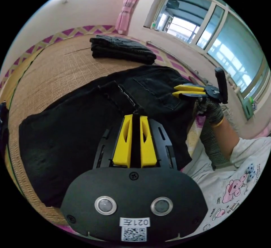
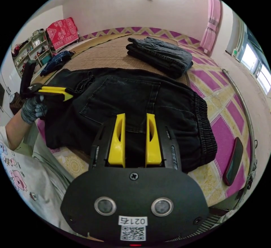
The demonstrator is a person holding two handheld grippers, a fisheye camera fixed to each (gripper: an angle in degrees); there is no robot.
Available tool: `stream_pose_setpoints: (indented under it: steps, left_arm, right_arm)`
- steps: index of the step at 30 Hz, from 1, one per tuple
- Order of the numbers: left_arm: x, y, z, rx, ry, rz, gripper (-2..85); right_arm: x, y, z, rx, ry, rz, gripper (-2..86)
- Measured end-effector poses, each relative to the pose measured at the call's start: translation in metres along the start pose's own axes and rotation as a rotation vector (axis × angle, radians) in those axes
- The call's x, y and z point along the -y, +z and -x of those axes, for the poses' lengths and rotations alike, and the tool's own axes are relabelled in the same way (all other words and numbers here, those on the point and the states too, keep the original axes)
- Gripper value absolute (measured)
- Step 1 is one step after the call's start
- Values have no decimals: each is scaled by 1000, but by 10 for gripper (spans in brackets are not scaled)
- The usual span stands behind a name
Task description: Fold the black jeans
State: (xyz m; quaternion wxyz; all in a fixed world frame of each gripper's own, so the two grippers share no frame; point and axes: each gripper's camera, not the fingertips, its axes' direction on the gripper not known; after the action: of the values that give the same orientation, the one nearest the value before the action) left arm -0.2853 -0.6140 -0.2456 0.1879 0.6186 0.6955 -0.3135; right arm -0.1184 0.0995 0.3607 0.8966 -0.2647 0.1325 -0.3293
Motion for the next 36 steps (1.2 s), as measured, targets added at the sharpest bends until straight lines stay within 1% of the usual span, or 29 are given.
stream_pose_setpoints:
  steps: [3, 4, 6, 7, 10, 12, 14, 15, 17, 20, 24, 27, 30, 33, 35, 36]
  left_arm:
    - [-5, -13, -8, -112, 61, -118, 56]
    - [-10, -20, -11, -135, 86, -160, 57]
    - [-16, -29, -14, -137, 106, -190, 56]
    - [-21, -33, -15, -119, 102, -192, 55]
    - [-36, -43, -8, -134, 76, -209, 46]
    - [-47, -47, -2, -141, 51, -212, 37]
    - [-57, -48, 5, -131, 25, -201, 33]
    - [-65, -48, 9, -115, 8, -194, 28]
    - [-76, -47, 16, -107, -20, -184, 22]
    - [-92, -43, 30, -140, -79, -153, 13]
    - [-109, -49, 36, -137, -102, -169, -4]
    - [-119, -61, 39, -124, -101, -196, -8]
    - [-128, -76, 45, -111, -101, -217, -9]
    - [-138, -93, 56, -109, -110, -235, -10]
    - [-146, -103, 63, -116, -111, -248, -10]
    - [-151, -111, 67, -119, -110, -262, -10]
  right_arm:
    - [-9, -23, -21, 36, 78, -29, 119]
    - [-18, -42, -35, 16, 130, -79, 120]
    - [-35, -70, -61, -33, 226, -137, 125]
    - [-49, -86, -84, -49, 308, -163, 129]
    - [-86, -104, -144, -12, 523, -183, 141]
    - [-112, -100, -178, 99, 648, -178, 151]
    - [-146, -83, -208, 291, 783, -174, 157]
    - [-153, -78, -212, 336, 810, -181, 157]
    - [-174, -77, -227, 426, 873, -290, 157]
    - [-178, -61, -250, 549, 940, -354, 143]
    - [-162, -49, -264, 583, 932, -326, 121]
    - [-143, -36, -263, 641, 887, -237, 72]
    - [-121, -57, -250, 629, 829, -279, 53]
    - [-61, -116, -202, 562, 633, -337, 51]
    - [7, -162, -128, 491, 410, -357, 52]
    - [24, -172, -105, 471, 348, -357, 52]
